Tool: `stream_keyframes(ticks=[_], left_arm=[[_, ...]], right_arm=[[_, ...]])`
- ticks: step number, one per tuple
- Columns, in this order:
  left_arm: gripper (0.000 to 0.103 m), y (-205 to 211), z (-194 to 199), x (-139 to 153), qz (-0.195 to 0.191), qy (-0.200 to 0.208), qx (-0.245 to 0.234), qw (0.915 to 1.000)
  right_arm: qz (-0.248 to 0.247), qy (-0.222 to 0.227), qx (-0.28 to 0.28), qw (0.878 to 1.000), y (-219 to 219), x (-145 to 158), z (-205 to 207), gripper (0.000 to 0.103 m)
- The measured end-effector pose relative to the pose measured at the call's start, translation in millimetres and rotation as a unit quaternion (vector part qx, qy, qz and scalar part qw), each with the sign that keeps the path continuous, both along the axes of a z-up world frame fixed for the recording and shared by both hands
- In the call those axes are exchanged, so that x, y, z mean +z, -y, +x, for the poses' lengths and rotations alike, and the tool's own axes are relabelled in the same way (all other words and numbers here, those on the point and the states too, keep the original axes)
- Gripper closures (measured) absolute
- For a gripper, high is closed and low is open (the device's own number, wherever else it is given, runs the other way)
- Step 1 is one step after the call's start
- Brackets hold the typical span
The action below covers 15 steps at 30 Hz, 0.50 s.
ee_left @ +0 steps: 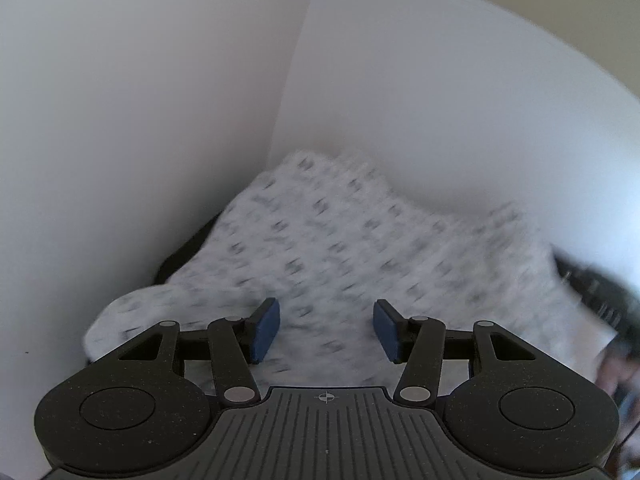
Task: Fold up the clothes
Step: 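Press the placed garment flat on the stack with both open tools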
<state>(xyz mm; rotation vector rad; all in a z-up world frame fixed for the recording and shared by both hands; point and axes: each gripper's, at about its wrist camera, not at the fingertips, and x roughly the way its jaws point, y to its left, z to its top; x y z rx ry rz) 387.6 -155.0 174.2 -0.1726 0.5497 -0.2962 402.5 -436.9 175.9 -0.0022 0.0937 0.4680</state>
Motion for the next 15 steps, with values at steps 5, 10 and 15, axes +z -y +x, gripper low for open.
stream_keyframes(ticks=[5, 10, 15], left_arm=[[0.047, -3, -9, -4, 0.006, 0.006, -0.005, 0.9999], [0.04, 14, -38, 1, -0.013, 0.033, -0.027, 0.999], [0.039, 23, -70, -11, 0.039, 0.061, -0.043, 0.9964]], right_arm=[[-0.084, -0.03, -0.055, 0.995, -23, -8, 2, 0.059], [-0.036, 0.032, -0.049, 0.998, -15, -11, -40, 0.052], [0.002, 0.021, 0.071, 0.997, -42, -17, -80, 0.053]])
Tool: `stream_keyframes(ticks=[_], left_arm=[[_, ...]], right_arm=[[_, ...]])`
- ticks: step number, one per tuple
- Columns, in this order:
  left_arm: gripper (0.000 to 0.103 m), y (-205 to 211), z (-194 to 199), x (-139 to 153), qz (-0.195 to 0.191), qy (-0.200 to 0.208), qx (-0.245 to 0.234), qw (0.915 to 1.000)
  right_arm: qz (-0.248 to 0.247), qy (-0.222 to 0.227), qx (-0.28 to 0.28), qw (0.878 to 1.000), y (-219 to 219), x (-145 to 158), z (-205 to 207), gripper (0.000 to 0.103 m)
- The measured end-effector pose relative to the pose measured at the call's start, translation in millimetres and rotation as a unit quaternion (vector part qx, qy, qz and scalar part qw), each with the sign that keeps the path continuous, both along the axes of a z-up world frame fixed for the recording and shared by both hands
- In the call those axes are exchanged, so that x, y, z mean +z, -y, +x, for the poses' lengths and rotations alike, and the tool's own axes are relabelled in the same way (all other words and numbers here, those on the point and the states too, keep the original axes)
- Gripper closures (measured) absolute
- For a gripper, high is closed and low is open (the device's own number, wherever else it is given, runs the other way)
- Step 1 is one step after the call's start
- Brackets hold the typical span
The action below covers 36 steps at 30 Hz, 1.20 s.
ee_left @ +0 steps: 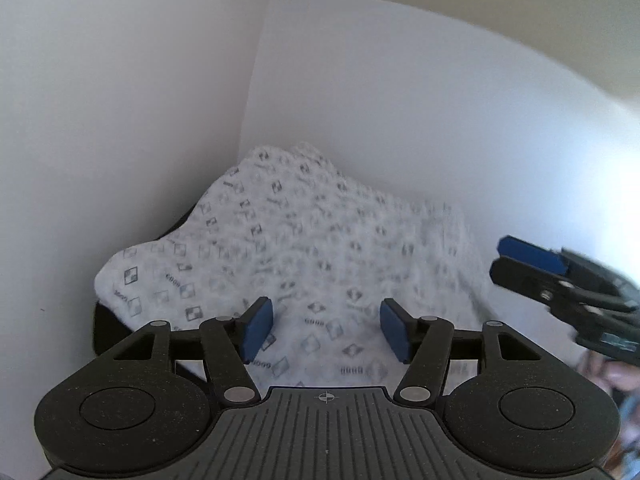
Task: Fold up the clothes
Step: 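Press the placed garment flat on the stack with both open tools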
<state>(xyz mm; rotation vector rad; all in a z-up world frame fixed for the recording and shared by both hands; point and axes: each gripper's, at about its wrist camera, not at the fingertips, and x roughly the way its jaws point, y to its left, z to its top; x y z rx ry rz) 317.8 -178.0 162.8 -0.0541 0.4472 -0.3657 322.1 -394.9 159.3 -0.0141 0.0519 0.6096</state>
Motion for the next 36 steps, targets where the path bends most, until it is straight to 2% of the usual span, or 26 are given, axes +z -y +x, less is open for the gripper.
stream_keyframes(ticks=[2, 4, 5, 7, 9, 12, 14, 16, 17, 21, 25, 27, 29, 31, 32, 33, 34, 36], left_arm=[[0.039, 4, -2, -6, 0.026, 0.008, 0.0, 0.9996], [0.039, 8, 0, -8, 0.04, 0.008, -0.001, 0.9992], [0.042, 9, 2, -7, 0.043, 0.008, -0.001, 0.999], [0.043, 5, 11, 3, 0.024, 0.012, 0.001, 0.9996], [0.04, 2, 21, 13, 0.007, 0.015, 0.002, 0.9999], [0.039, 9, 61, 37, 0.019, 0.01, -0.01, 0.9997], [0.039, 11, 93, 47, 0.019, 0.007, -0.014, 0.9997], [0.044, 12, 128, 51, 0.017, -0.004, -0.016, 0.9997], [0.051, 12, 142, 47, 0.029, -0.01, -0.018, 0.9994], [0.051, 12, 195, 29, 0.074, -0.034, -0.028, 0.9963], [0.049, 7, 216, 10, 0.061, -0.049, -0.044, 0.996], [0.048, 7, 219, 9, 0.062, -0.047, -0.036, 0.9963], [0.046, 11, 212, 15, 0.085, -0.035, -0.027, 0.9954], [0.035, 9, 193, 26, 0.094, -0.014, -0.005, 0.9954], [0.027, 8, 182, 31, 0.097, -0.004, 0.004, 0.9953], [0.024, 4, 168, 37, 0.091, 0.005, 0.007, 0.9958], [0.023, -3, 152, 41, 0.079, 0.011, 0.01, 0.9968], [0.019, -16, 120, 47, 0.058, 0.011, 0.02, 0.9981]], right_arm=[[-0.019, -0.01, 0.037, 0.999, -15, -13, -10, 0.052], [-0.069, -0.017, 0.025, 0.997, -27, -33, -13, 0.052], [-0.07, -0.018, 0.03, 0.997, -21, -42, -14, 0.052], [-0.057, -0.03, 0.038, 0.997, -5, -56, -13, 0.048], [-0.044, -0.038, 0.048, 0.997, 7, -53, -16, 0.048], [-0.017, -0.029, 0.039, 0.999, 19, -35, -15, 0.044], [0.005, -0.026, 0.011, 1.0, 17, -24, 0, 0.043], [0.006, -0.032, -0.007, 0.999, 13, -17, 23, 0.043], [-0.001, -0.04, -0.018, 0.999, 12, -17, 34, 0.043], [-0.032, -0.074, -0.047, 0.996, 9, -23, 69, 0.044], [-0.055, -0.103, -0.04, 0.992, 12, -44, 81, 0.044], [-0.049, -0.105, -0.04, 0.992, 16, -50, 81, 0.044], [-0.044, -0.103, -0.042, 0.993, 20, -47, 74, 0.044], [-0.047, -0.092, -0.047, 0.994, 23, -42, 64, 0.042], [-0.039, -0.088, -0.056, 0.994, 25, -37, 57, 0.034], [-0.03, -0.083, -0.064, 0.994, 27, -32, 50, 0.027], [-0.019, -0.076, -0.067, 0.995, 30, -28, 37, 0.013], [-0.005, -0.057, -0.052, 0.997, 31, -21, 7, 0.012]])
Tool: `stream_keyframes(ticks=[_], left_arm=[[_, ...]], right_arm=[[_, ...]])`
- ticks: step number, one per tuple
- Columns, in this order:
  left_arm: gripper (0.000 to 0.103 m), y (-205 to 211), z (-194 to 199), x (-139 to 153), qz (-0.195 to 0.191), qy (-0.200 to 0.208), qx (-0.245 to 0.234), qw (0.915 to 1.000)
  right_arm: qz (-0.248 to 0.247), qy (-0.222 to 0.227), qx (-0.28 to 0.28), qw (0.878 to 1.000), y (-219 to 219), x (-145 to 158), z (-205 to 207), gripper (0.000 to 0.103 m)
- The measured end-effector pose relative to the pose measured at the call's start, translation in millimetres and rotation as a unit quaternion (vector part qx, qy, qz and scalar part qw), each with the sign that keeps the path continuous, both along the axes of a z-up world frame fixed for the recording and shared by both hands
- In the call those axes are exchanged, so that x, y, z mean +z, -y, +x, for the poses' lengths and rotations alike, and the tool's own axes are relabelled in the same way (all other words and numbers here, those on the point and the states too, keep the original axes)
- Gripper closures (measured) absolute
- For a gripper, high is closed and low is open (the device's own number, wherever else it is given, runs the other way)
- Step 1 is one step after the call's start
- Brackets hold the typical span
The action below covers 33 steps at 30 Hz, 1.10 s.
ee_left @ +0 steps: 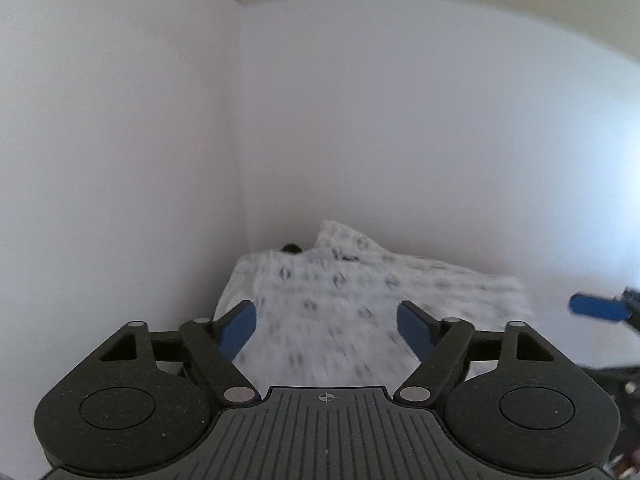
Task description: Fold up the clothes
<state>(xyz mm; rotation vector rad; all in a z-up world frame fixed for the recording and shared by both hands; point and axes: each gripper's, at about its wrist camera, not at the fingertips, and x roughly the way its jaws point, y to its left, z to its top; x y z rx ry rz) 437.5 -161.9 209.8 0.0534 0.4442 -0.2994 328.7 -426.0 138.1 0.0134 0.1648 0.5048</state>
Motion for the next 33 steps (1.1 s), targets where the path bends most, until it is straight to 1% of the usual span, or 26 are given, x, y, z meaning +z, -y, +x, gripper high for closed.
stream_keyframes(ticks=[2, 3, 4, 6, 7, 8, 9, 10, 12, 13, 14, 16, 18, 19, 20, 22, 24, 27, 28, 30, 31, 33], left_arm=[[0.018, -13, -36, 1, -0.013, -0.009, 0.014, 0.9998], [0.016, -19, -55, 1, -0.014, -0.01, 0.02, 0.9997], [0.014, -26, -74, -1, -0.014, -0.009, 0.024, 0.9996], [0.001, -39, -113, -8, -0.012, -0.008, 0.036, 0.9992], [0.0, -47, -133, -12, -0.009, -0.009, 0.043, 0.999], [0.0, -54, -152, -16, -0.006, -0.01, 0.049, 0.9987], [0.0, -61, -172, -20, -0.008, -0.012, 0.056, 0.9984], [0.0, -64, -193, -24, -0.009, -0.014, 0.061, 0.998], [0.0, -70, -234, -31, -0.009, -0.018, 0.072, 0.9972], [0.0, -72, -251, -35, 0.0, -0.014, 0.08, 0.9967], [0.0, -73, -269, -37, 0.013, -0.011, 0.088, 0.9959], [0.0, -74, -303, -44, 0.036, -0.005, 0.104, 0.9939], [0.0, -88, -330, -52, 0.014, -0.015, 0.106, 0.9941], [0.0, -97, -341, -57, 0.003, -0.025, 0.105, 0.9942], [0.0, -103, -346, -64, 0.0, -0.034, 0.106, 0.9938], [0.0, -111, -354, -79, 0.013, -0.05, 0.108, 0.9928], [0.0, -119, -358, -93, 0.021, -0.065, 0.108, 0.9918], [0.0, -131, -357, -118, 0.035, -0.092, 0.103, 0.9898], [0.0, -135, -358, -124, 0.039, -0.099, 0.106, 0.9887], [0.0, -143, -357, -136, 0.035, -0.108, 0.11, 0.9874], [0.0, -148, -358, -141, 0.029, -0.11, 0.113, 0.9871], [0.0, -157, -359, -148, 0.02, -0.113, 0.116, 0.9866]], right_arm=[[0.007, 0.01, 0.026, 1.0, -4, 3, -28, 0.012], [0.01, 0.011, 0.041, 0.999, -7, 3, -40, 0.013], [-0.001, -0.002, 0.046, 0.999, -15, -3, -44, 0.013], [-0.023, -0.029, 0.054, 0.998, -31, -15, -51, 0.012], [-0.027, -0.05, 0.056, 0.997, -35, -26, -47, 0.01], [-0.021, -0.061, 0.057, 0.996, -35, -34, -44, 0.005], [-0.011, -0.059, 0.055, 0.997, -31, -39, -47, 0.004], [0.003, -0.06, 0.041, 0.997, -25, -39, -52, 0.002], [0.034, -0.056, 0.008, 0.998, -19, -37, -64, 0.0], [0.05, -0.051, -0.011, 0.997, -18, -35, -72, 0.0], [0.047, -0.033, -0.027, 0.998, -13, -32, -91, 0.0], [0.01, -0.009, -0.061, 0.998, -31, -22, -115, 0.0], [0.0, -0.005, -0.046, 0.999, -43, -19, -141, 0.0], [0.003, -0.011, -0.034, 0.999, -49, -18, -152, 0.0], [0.006, -0.018, -0.022, 1.0, -54, -17, -162, 0.0], [-0.006, -0.037, -0.013, 0.999, -71, -22, -185, 0.0], [-0.01, -0.054, 0.002, 0.999, -87, -37, -203, 0.0], [-0.008, -0.101, 0.009, 0.995, -115, -58, -215, 0.0], [-0.021, -0.117, 0.007, 0.993, -125, -66, -215, 0.0], [-0.046, -0.148, 0.003, 0.988, -144, -80, -214, 0.0], [-0.056, -0.163, -0.011, 0.985, -156, -86, -207, 0.0], [-0.052, -0.186, -0.016, 0.981, -164, -95, -210, 0.0]])
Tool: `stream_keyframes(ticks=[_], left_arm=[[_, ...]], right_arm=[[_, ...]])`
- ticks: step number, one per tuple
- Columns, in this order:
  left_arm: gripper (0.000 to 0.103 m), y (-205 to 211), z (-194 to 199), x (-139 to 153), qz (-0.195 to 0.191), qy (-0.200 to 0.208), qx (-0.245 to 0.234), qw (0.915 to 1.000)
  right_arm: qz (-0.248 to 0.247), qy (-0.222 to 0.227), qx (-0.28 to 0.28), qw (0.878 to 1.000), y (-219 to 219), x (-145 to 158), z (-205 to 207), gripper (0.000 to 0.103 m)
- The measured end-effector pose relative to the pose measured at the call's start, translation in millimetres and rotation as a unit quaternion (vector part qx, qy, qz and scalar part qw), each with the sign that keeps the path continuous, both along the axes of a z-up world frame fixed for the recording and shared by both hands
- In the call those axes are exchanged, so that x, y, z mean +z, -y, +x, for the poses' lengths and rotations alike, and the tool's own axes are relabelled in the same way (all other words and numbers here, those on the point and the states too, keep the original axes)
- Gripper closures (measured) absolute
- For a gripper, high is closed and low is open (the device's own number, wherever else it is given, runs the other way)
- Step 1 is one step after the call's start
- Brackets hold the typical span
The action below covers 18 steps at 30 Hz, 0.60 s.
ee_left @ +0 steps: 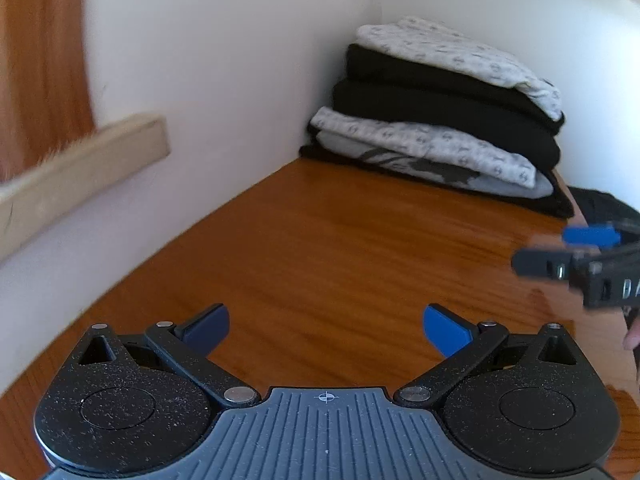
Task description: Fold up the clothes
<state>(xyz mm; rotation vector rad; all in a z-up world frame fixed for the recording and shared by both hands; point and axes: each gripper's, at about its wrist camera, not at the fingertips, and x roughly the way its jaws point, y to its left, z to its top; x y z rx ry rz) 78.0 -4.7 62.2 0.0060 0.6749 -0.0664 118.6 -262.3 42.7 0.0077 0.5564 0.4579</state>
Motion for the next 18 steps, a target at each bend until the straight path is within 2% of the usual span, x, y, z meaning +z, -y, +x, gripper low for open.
stream_keyframes(ticks=[2, 3, 5, 9, 10, 12, 15, 18], left_arm=[[0.0, -5, 1, -7, 0.004, -0.003, 0.001, 1.0], [0.0, -6, 4, -11, 0.012, -0.01, 0.001, 0.9999], [0.0, -11, 8, -14, 0.0, -0.025, 0.0, 0.9997], [0.0, -13, 7, -17, 0.002, -0.022, 0.001, 0.9998], [0.0, -11, 8, -19, 0.007, -0.022, 0.002, 0.9997], [0.0, -6, 8, -20, 0.022, -0.025, -0.002, 0.9994], [0.0, -7, 7, -20, 0.017, -0.023, -0.003, 0.9996], [0.0, -4, 5, -21, 0.021, -0.022, -0.001, 0.9995]], right_arm=[[-0.021, -0.018, -0.007, 1.0, -11, -5, -7, 0.0], [-0.029, -0.014, -0.013, 0.999, -16, -7, -8, 0.0], [-0.036, -0.008, -0.017, 0.999, -23, -9, -20, 0.0], [-0.043, -0.016, -0.028, 0.999, -35, -15, -34, 0.0], [-0.048, -0.022, -0.034, 0.998, -43, -20, -27, 0.0], [-0.054, -0.025, -0.05, 0.997, -46, -23, -28, 0.0], [-0.078, -0.041, -0.109, 0.99, -48, -29, -27, 0.0], [-0.076, -0.045, -0.136, 0.987, -47, -29, -26, 0.0]])
